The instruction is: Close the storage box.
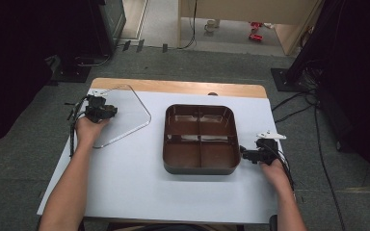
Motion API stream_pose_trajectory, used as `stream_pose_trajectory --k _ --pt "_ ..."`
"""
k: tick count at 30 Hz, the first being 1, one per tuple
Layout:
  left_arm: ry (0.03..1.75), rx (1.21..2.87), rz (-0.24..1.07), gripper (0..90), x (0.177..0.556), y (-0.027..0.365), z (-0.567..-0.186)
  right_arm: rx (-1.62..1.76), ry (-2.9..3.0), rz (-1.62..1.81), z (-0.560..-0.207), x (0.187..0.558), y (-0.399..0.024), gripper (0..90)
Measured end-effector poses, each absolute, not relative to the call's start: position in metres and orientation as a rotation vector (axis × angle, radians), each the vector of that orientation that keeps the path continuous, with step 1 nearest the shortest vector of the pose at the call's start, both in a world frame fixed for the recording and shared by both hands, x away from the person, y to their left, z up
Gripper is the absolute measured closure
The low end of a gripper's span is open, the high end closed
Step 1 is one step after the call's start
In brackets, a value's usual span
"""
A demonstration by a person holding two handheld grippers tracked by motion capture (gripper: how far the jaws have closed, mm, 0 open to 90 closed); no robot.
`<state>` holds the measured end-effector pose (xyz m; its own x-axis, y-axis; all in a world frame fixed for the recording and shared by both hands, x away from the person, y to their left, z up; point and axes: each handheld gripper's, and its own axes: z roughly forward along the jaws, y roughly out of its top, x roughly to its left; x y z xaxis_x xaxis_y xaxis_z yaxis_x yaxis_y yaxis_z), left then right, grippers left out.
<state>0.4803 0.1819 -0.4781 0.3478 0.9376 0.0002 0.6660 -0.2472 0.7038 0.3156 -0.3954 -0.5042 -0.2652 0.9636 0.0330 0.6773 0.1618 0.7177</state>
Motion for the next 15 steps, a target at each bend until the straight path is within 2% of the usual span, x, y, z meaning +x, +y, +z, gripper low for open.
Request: stream_pose_trajectory --k 15 --pt "1.391 2.027 0.577 59.1 0.4803 0.1782 -0.4725 1.555 2.011 0.882 -0.5042 0.3157 -0.3955 8.3"
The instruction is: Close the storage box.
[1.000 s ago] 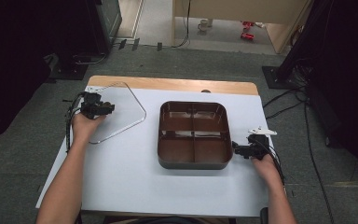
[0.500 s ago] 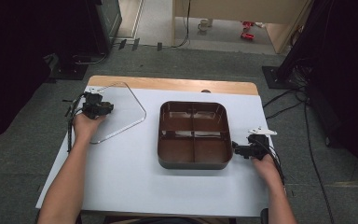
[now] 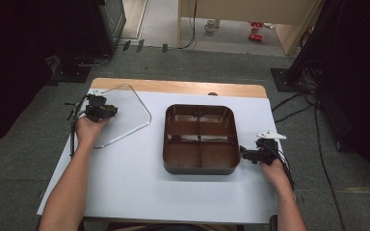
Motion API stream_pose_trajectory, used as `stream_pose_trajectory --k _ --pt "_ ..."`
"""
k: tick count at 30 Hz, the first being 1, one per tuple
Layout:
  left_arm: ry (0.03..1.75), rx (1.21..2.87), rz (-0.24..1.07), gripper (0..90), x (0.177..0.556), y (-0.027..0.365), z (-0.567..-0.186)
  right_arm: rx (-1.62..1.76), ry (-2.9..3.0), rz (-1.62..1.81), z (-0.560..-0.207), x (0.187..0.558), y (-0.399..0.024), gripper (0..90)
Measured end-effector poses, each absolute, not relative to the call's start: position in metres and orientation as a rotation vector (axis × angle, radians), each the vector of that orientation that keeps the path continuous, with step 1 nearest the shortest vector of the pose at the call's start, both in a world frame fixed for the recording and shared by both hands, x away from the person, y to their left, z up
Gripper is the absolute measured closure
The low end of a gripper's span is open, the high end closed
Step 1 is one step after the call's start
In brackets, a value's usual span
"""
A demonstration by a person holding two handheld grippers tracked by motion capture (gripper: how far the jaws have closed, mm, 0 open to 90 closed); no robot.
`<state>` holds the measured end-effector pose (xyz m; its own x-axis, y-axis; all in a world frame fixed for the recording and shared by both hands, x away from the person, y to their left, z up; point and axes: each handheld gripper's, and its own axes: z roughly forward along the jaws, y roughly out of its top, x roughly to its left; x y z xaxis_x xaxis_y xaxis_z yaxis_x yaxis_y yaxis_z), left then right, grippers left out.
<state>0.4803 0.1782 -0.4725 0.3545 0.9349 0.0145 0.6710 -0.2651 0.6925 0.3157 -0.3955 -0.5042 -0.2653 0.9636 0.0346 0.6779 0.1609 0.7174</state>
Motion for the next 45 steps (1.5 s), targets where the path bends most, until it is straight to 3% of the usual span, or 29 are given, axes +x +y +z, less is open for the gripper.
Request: stream_pose_trajectory --k 45 --pt "1.321 2.031 0.396 59.3 0.435 0.156 -0.388 1.555 2.012 0.883 -0.504 0.316 -0.396 8.1"
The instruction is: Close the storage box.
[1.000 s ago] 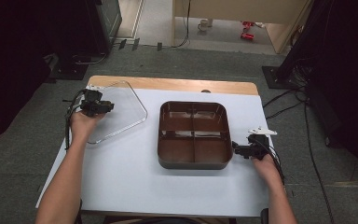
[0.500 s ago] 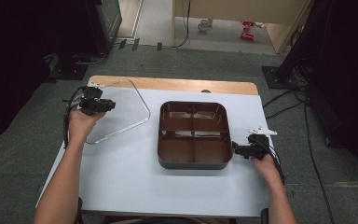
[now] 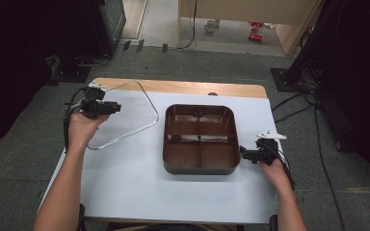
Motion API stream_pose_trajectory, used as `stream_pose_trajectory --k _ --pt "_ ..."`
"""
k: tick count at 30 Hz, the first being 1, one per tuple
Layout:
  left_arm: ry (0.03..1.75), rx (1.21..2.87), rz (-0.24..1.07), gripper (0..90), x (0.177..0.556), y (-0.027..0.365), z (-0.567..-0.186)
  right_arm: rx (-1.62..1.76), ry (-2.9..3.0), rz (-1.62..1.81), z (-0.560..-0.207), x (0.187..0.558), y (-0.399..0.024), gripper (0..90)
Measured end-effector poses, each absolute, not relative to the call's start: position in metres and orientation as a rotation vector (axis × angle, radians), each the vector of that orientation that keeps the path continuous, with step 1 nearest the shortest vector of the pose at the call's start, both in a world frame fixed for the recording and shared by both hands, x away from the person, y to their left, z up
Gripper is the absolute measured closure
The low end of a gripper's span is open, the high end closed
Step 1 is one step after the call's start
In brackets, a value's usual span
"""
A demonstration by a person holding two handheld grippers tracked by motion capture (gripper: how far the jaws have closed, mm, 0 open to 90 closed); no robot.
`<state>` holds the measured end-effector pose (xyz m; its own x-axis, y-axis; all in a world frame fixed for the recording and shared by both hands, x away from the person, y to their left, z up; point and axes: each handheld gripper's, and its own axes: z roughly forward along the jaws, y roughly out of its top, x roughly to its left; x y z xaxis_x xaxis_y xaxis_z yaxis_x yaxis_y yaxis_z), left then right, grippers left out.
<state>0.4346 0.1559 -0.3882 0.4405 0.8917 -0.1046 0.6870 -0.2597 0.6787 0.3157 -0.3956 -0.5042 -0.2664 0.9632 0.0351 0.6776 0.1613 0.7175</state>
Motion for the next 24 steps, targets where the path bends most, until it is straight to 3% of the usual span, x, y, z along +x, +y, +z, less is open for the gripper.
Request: stream_pose_trajectory --k 24 --pt "1.111 2.113 0.385 59.3 0.398 0.093 -0.368 1.551 2.013 0.882 -0.504 0.316 -0.396 8.1"
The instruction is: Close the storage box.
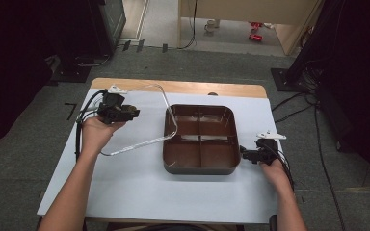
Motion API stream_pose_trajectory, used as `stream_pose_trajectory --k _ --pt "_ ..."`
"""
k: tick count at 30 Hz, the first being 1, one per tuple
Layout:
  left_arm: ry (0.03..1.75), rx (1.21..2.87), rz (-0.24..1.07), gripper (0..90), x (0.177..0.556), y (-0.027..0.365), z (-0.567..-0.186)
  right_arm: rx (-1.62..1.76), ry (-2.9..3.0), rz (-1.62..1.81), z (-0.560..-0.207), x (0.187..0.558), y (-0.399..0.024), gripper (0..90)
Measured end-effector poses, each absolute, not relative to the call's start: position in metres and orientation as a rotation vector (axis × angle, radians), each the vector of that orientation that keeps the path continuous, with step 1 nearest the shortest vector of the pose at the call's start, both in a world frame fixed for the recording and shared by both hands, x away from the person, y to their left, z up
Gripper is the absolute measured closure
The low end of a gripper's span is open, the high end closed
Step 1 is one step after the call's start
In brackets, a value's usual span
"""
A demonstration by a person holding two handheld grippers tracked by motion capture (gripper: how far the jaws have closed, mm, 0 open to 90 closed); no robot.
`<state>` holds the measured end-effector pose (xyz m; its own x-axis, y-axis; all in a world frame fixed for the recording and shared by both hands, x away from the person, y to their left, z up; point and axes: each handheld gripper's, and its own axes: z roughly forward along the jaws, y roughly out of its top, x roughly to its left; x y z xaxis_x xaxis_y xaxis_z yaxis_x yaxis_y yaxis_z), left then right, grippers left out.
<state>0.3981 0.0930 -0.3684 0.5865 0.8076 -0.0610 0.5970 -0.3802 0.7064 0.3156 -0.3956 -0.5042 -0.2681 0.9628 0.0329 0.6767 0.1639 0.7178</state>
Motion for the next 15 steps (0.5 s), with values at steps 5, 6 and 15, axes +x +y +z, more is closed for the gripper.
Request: stream_pose_trajectory --k 5,6,15 --pt "1.074 2.137 0.373 59.3 0.394 0.079 -0.370 1.551 2.013 0.883 -0.504 0.316 -0.396 8.2" --pt "1.066 2.144 0.369 59.3 0.392 0.075 -0.371 1.552 2.013 0.882 -0.504 0.316 -0.396 8.2" --pt "0.973 2.198 0.353 59.3 0.383 0.036 -0.380 1.553 2.013 0.882 -0.504 0.316 -0.396 8.2"
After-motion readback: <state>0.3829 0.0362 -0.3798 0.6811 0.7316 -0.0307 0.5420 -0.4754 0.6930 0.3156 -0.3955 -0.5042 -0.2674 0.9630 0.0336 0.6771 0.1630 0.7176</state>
